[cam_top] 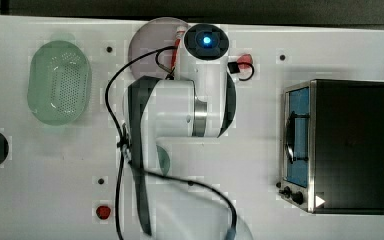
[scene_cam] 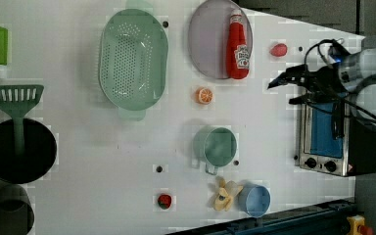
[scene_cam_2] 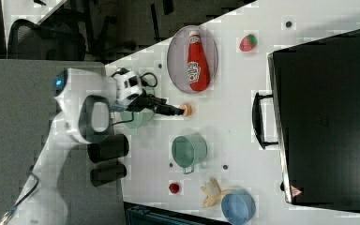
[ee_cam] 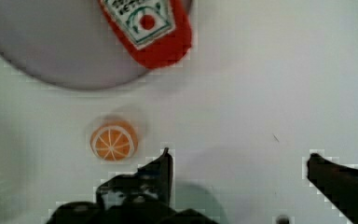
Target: Pick ketchup from plate and place it on table.
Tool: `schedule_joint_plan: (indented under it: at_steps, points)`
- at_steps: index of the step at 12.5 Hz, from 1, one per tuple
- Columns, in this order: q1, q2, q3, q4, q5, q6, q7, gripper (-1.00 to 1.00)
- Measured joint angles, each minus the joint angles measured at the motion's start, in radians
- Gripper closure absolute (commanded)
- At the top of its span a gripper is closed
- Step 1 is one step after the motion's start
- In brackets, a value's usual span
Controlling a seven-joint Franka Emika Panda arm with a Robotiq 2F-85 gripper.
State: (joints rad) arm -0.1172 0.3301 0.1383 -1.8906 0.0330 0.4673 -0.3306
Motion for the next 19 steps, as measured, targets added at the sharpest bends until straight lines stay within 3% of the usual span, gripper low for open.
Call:
schedule_joint_plan:
  at_steps: [4,14,19]
  points:
    - [0.010,0.135,0.001,0.071,-0.003,0.122,-0.183,-1.00]
    - [0.019,0.422,0.007,0.335,-0.052,0.194,-0.352,-1.00]
    - [0.033,0.520,0.002,0.371,-0.087,0.313,-0.373,-1.00]
